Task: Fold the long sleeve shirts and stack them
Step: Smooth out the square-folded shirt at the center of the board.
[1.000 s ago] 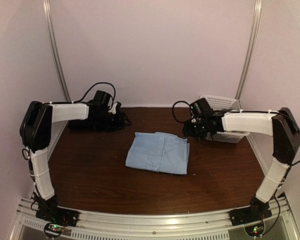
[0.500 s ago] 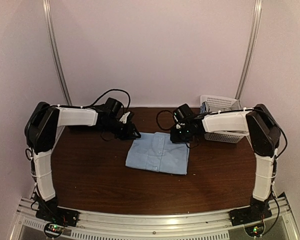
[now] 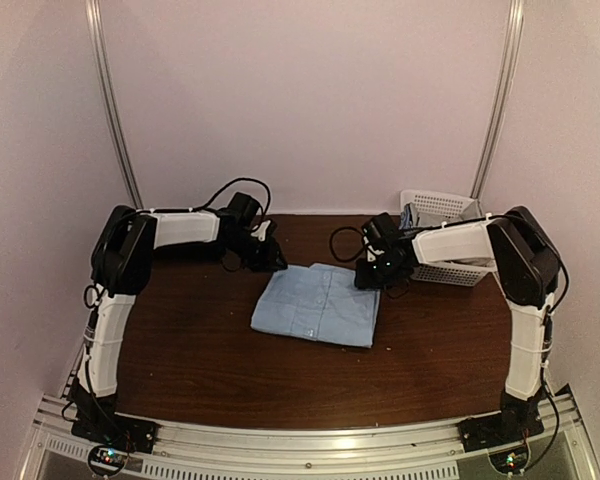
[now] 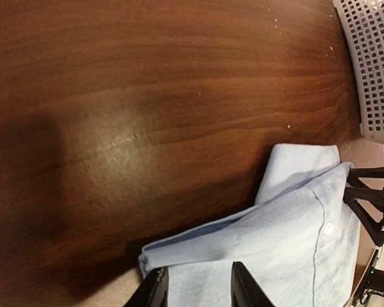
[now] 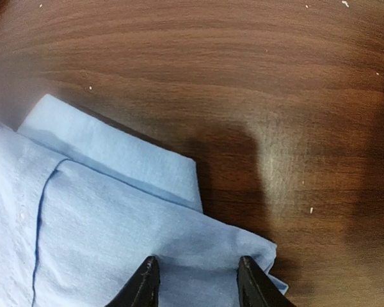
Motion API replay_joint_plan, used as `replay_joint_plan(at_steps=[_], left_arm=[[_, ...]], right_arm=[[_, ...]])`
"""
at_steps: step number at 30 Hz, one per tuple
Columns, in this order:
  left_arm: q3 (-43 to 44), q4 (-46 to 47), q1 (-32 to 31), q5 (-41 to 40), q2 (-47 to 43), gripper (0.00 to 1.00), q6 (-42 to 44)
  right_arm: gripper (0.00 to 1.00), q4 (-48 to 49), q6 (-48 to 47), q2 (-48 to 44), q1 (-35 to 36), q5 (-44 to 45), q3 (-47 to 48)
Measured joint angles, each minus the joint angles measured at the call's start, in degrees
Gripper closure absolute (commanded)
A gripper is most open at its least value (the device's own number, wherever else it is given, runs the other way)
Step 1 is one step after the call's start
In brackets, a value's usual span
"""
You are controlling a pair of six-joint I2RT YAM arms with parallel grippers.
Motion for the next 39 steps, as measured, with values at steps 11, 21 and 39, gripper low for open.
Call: replay_joint_plan(at_steps=[11, 21, 39], left_arm=[[-10.45, -2.47, 2.99, -2.25, -11.43, 0.4, 2.27], [-22.51, -3.1, -0.2, 0.17, -16.41, 0.4, 4.09], [-21.64, -2.58, -4.5, -1.4, -14.19, 1.0, -0.52]], right_arm=[[0.38, -0.76, -0.17, -12.33, -0.09, 0.52, -7.32], [0.36, -0.07, 0.02, -18.69, 0.31, 0.07, -14.16], [0.37, 2.49, 0.11, -19.76, 1.38, -1.27, -17.18]])
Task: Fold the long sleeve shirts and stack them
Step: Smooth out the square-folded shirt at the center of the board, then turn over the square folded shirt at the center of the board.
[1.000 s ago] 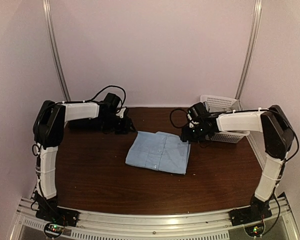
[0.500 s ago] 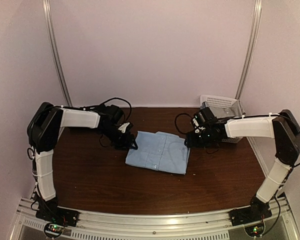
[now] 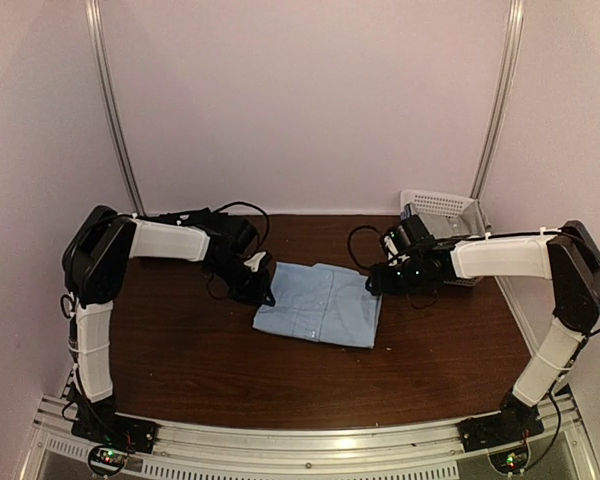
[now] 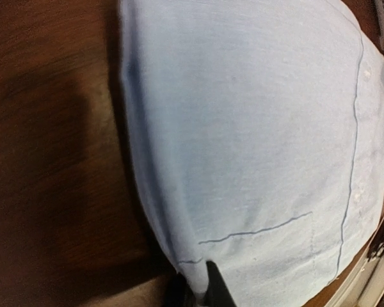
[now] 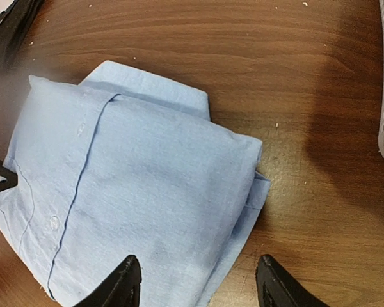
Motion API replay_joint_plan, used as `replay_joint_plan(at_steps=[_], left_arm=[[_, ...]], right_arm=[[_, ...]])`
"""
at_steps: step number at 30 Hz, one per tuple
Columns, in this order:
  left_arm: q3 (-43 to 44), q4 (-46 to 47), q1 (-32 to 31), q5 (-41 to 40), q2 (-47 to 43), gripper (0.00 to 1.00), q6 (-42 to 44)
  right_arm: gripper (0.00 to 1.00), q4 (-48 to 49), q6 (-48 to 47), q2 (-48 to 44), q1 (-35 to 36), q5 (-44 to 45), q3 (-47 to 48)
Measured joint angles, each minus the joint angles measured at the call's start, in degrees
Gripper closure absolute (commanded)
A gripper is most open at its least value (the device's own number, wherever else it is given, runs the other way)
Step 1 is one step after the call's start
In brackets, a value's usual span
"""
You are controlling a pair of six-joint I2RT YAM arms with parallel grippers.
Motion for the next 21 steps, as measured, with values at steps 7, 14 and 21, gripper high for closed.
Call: replay_joint_plan(at_steps=[7, 14, 21], left_arm=[[0.04, 0.11, -0.76, -1.11, -0.09, 1.0, -0.79], [-3.85, -5.07, 2.32, -4.61, -7.15, 1.0, 3.39], [-7.98, -10.1, 8.0, -6.86, -14.36, 1.0, 8.0]], right_arm=[[0.37, 0.26, -0.02, -0.02, 0.96, -0.26, 0.02], [0.38, 0.31, 0.0, 0.0, 2.6, -0.39, 0.81], [0.43, 1.57, 1.51, 2.93, 8.59, -0.39, 3.1]])
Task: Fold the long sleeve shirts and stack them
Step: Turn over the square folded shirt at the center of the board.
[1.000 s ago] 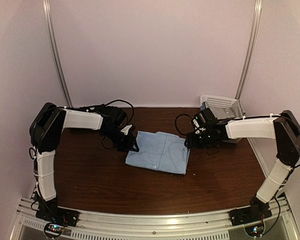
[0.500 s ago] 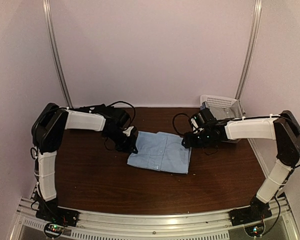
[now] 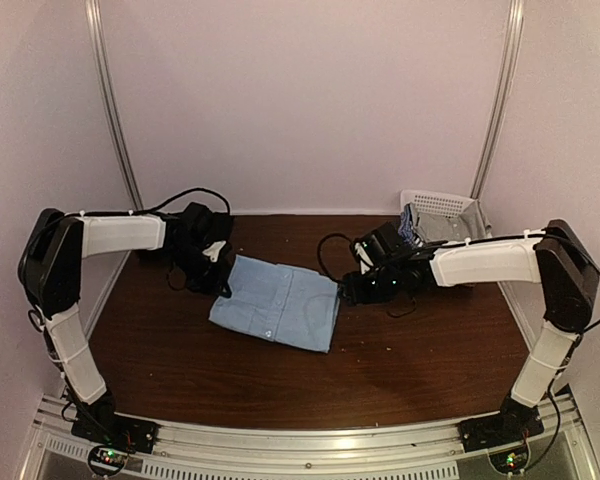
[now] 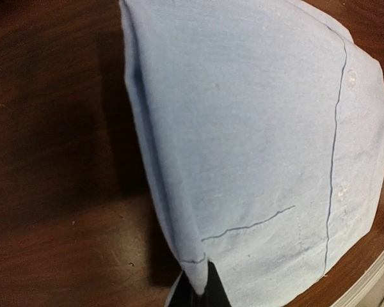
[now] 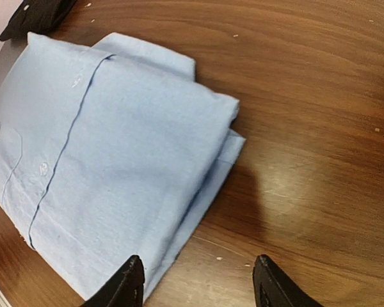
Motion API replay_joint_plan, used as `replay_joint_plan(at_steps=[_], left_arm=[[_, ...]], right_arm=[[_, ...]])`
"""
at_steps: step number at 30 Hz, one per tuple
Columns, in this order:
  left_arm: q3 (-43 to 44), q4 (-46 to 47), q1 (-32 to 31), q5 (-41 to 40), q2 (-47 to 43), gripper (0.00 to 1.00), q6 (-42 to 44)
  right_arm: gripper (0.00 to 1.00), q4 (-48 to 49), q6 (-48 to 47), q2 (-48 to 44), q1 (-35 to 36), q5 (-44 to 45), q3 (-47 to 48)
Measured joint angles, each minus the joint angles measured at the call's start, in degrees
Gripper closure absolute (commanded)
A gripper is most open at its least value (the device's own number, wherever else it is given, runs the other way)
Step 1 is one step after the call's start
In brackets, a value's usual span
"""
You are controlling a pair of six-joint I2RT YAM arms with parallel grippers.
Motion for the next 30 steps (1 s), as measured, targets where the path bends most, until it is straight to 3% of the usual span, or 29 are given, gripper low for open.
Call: replay_joint_plan(at_steps=[8, 17, 23, 27, 30], left_arm=[[-0.11, -3.04, 0.81, -2.03, -1.49, 1.0, 2.36], [3.02, -6.71, 1.68, -3.78, -3.63, 1.0, 3.19], [13.77, -12.46, 2.16, -4.74, -4.98, 1.0, 4.07], [25.16, -15.69, 1.6, -3.54, -4.72, 1.0, 4.33], [33.88, -17.66, -1.14, -3.08, -2.84, 1.0, 4.2]], right_arm=[[0.67, 0.5, 2.19, 10.95, 6.08, 1.95, 9.97], [0.72, -1.25, 2.71, 20.72, 8.33, 4.66, 17.33], [0.71, -1.42, 3.96, 28.89, 12.44, 3.76, 29.64], [0.6, 0.61, 4.92, 36.7, 15.26, -0.09, 41.64], [0.5, 4.5, 5.75, 39.15, 16.0, -4.72, 45.64]])
